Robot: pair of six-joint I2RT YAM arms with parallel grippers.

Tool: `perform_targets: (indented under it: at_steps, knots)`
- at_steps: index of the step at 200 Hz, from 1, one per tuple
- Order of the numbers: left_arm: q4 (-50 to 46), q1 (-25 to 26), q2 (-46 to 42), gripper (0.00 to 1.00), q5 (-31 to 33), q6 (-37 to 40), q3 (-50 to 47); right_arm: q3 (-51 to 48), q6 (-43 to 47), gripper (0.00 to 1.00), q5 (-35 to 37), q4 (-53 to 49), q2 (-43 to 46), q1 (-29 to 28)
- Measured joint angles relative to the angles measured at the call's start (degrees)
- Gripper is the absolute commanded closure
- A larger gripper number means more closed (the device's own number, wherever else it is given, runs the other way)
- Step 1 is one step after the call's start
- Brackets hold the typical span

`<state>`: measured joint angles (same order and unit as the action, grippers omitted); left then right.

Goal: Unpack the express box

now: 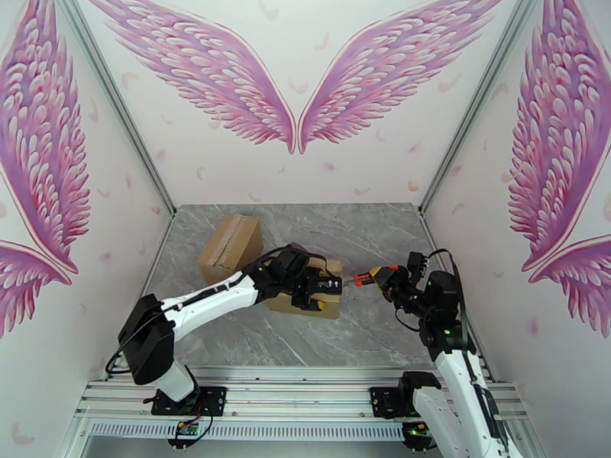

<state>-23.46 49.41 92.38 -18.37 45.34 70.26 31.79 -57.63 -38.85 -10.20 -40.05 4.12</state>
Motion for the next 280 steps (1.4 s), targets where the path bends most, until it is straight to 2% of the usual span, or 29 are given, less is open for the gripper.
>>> perform_targets:
  at_steps: [104, 138, 190, 280]
  knots:
    - [1.2, 1.8, -0.1, 0.34, 1.3, 3.3, -0.4, 0.0, -0.2, 1.0, 0.0, 2.2, -2.8, -1.8]
    - [1.5, 2.1, -0.1, 0.35, 2.6, 3.7, -0.7, 0.3, 2.3, 1.0, 0.3, -0.4, -4.6, -2.5]
    - [3.8, 3.2, -0.1, 0.36, 4.5, 3.5, -1.5, 1.3, 4.5, 1.0, 3.4, -3.8, -2.6, -3.1]
    - [8.5, 4.3, -0.1, 0.37, 7.5, 1.5, -3.2, -0.9, 3.9, 1.0, 10.6, -0.3, -0.8, -6.5]
